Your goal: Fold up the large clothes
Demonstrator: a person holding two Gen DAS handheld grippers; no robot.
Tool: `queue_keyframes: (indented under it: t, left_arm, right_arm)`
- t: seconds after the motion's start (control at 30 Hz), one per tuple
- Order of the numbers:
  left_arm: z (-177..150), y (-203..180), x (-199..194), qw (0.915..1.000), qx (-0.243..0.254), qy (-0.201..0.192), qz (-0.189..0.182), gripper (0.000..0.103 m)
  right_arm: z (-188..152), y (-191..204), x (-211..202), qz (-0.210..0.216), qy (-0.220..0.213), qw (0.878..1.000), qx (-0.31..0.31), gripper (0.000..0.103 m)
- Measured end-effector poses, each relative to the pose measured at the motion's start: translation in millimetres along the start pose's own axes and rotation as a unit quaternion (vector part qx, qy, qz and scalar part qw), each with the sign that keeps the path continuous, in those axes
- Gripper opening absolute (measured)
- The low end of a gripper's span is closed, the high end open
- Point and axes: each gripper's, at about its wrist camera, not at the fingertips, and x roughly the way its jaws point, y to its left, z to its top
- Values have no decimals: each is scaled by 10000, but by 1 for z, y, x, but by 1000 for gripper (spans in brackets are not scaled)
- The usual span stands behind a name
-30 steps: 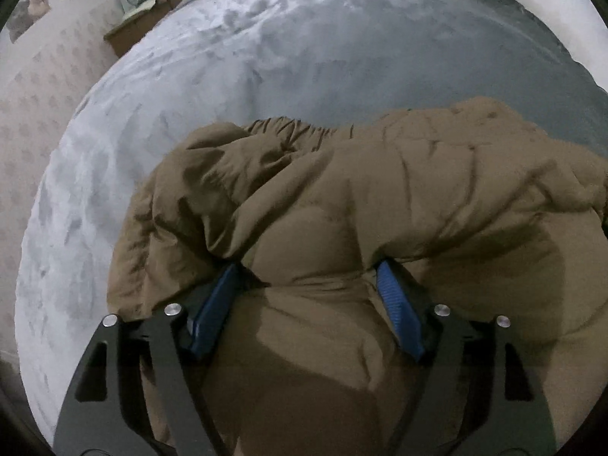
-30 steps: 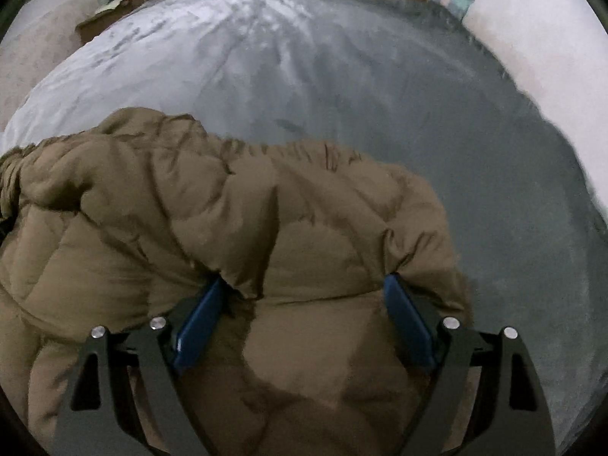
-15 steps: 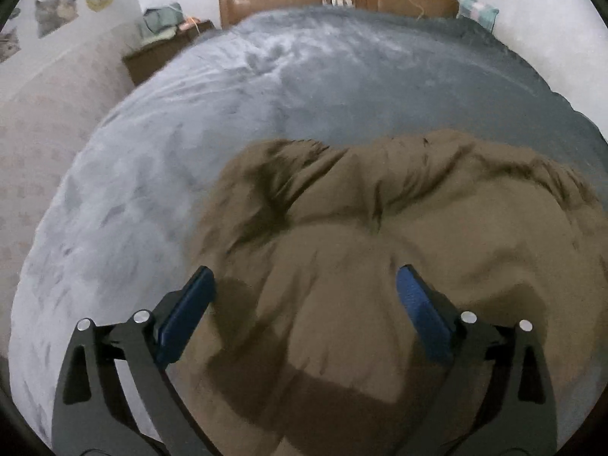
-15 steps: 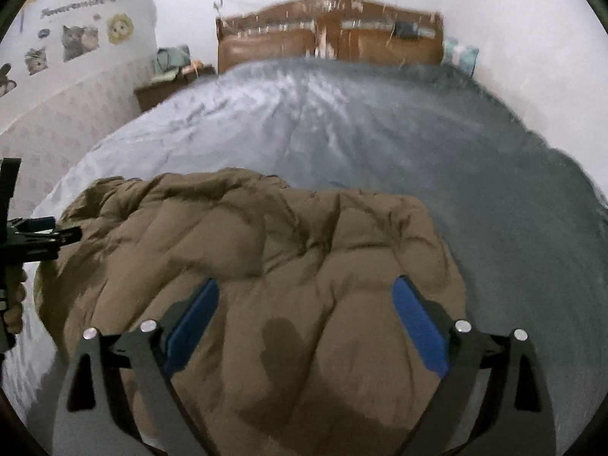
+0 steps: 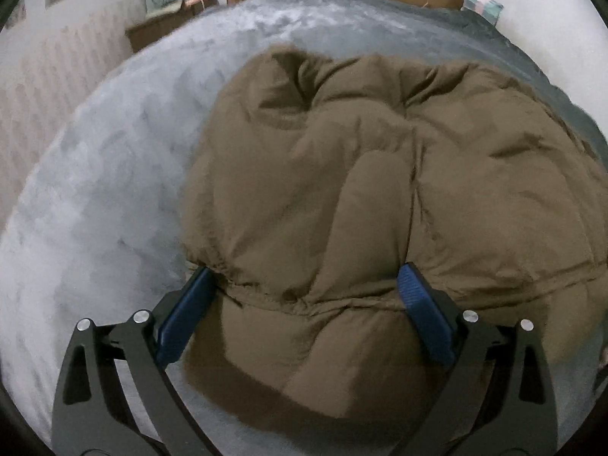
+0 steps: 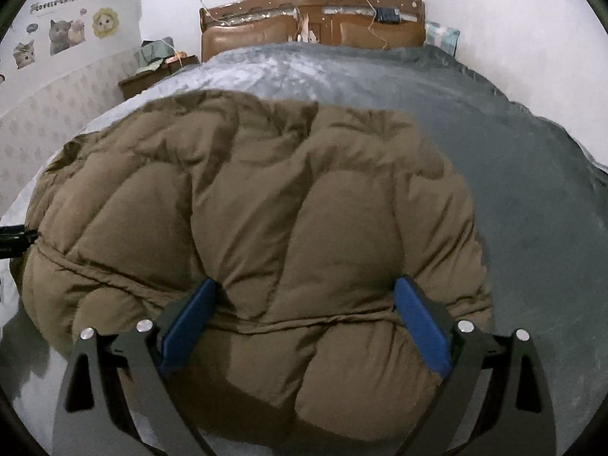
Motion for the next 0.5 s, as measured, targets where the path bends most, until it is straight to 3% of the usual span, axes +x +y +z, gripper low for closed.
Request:
queue_keyframes:
  t: [0.13,0.5]
  left_arm:
    - [-10,-5,7,9997,136,-81,195,98]
    - [8,-19,30,9997,164,-38,182,100]
  right_arm:
    - [-3,-2,11,-40,62,10000,-9,97]
    - [-3,-3,21,-34,166,9999,-34,98]
